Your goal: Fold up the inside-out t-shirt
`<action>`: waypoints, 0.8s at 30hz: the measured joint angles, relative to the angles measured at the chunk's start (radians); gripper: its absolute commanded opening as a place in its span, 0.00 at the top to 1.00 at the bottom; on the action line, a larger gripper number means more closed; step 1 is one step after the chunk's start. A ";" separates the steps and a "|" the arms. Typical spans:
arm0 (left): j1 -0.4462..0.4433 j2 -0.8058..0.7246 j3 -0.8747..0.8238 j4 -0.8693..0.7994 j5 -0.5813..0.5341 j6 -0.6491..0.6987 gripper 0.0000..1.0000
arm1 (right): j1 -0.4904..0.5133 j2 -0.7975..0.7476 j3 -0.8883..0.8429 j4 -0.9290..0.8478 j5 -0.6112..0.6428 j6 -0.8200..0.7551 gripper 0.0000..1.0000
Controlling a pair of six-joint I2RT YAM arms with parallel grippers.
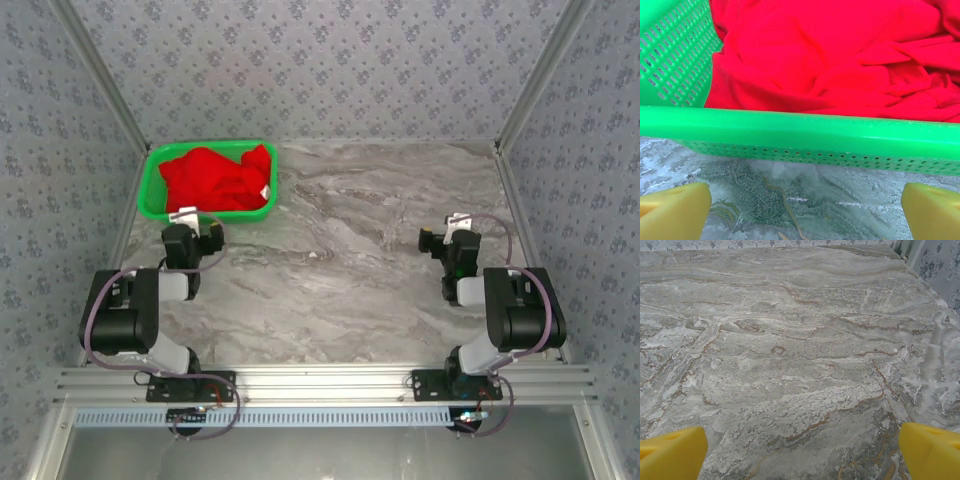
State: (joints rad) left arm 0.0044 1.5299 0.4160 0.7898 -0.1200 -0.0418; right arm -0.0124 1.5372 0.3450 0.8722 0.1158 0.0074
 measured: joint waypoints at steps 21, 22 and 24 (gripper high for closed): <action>0.000 0.000 0.000 0.000 0.000 0.000 0.02 | 0.000 0.000 0.000 0.000 -0.009 0.000 0.00; 0.000 0.000 0.000 0.000 0.000 0.000 0.02 | 0.000 0.000 0.000 0.000 -0.009 0.000 0.00; 0.000 0.000 0.000 0.000 0.000 0.000 0.02 | 0.000 0.000 0.000 0.000 -0.009 0.000 0.00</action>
State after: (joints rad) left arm 0.0044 1.5299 0.4160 0.7898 -0.1200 -0.0414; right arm -0.0124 1.5372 0.3450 0.8719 0.1070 0.0071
